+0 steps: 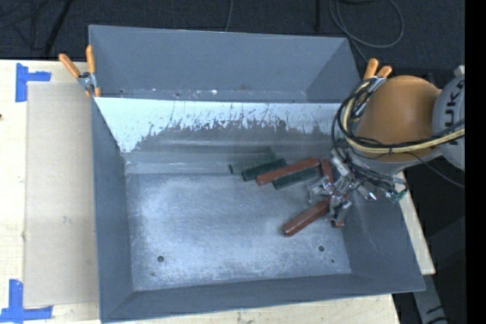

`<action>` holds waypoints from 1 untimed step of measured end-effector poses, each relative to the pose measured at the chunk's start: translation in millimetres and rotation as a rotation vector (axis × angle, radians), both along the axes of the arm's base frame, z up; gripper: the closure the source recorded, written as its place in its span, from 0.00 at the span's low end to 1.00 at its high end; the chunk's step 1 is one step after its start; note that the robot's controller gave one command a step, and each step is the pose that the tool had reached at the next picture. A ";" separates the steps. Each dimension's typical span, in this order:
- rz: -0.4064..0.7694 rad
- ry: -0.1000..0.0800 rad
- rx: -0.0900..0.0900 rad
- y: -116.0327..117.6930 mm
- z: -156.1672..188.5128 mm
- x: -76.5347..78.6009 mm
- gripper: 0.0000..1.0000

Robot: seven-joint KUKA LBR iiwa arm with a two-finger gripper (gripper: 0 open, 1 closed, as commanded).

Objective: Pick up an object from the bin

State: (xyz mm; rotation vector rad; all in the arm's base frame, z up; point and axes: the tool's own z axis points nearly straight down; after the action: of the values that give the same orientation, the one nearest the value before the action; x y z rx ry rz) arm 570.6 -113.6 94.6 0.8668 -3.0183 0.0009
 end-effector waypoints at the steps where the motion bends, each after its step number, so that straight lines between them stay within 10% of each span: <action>1: -0.003 0.001 0.003 1.0 -0.7 -0.1 0.00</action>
Offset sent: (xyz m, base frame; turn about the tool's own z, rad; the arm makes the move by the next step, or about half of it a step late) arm 0.0000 0.0000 0.0000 0.0000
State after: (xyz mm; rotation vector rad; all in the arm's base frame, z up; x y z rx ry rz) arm 570.5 -112.6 93.9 0.8630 -3.0195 -0.0035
